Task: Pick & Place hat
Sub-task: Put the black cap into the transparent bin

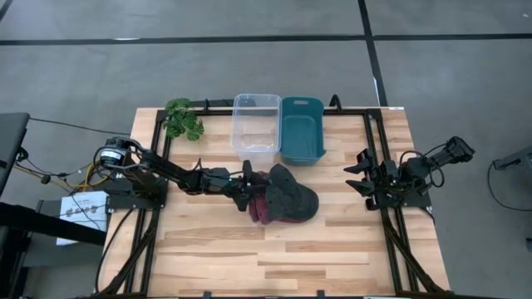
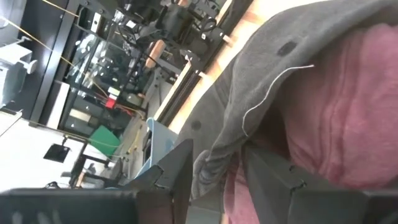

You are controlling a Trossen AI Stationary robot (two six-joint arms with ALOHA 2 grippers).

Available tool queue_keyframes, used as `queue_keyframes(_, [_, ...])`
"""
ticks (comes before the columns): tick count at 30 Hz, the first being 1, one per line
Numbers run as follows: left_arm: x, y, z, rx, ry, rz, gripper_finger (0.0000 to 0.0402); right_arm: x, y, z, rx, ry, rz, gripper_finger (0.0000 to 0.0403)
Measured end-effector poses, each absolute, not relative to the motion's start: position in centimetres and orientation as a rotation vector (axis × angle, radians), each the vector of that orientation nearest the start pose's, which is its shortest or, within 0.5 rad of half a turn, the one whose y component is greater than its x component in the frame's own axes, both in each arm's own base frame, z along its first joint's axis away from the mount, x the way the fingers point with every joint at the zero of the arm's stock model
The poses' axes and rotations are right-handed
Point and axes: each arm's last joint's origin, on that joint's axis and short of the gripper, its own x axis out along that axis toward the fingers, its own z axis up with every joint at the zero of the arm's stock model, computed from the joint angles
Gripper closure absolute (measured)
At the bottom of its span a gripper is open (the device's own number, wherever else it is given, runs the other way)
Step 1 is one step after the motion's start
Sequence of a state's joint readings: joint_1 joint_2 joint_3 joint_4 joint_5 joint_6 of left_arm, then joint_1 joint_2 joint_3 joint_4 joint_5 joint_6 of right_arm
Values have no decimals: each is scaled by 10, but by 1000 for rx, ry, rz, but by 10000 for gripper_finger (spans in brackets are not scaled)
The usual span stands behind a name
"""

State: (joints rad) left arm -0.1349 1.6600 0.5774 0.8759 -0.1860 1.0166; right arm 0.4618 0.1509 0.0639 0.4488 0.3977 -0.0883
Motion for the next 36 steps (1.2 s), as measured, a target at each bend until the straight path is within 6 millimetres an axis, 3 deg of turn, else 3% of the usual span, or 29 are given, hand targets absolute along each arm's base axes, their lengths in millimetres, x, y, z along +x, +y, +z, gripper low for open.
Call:
queue_keyframes(10, [311, -34, 168, 1032, 155, -78, 266, 91, 33, 215, 63, -331, 49, 233])
queue_keyframes(30, [311, -35, 167, 1017, 152, -102, 267, 91, 33, 215, 63, -332, 49, 233])
queue_keyframes(36, [311, -35, 167, 1003, 149, -107, 296, 91, 33, 215, 64, -332, 49, 233])
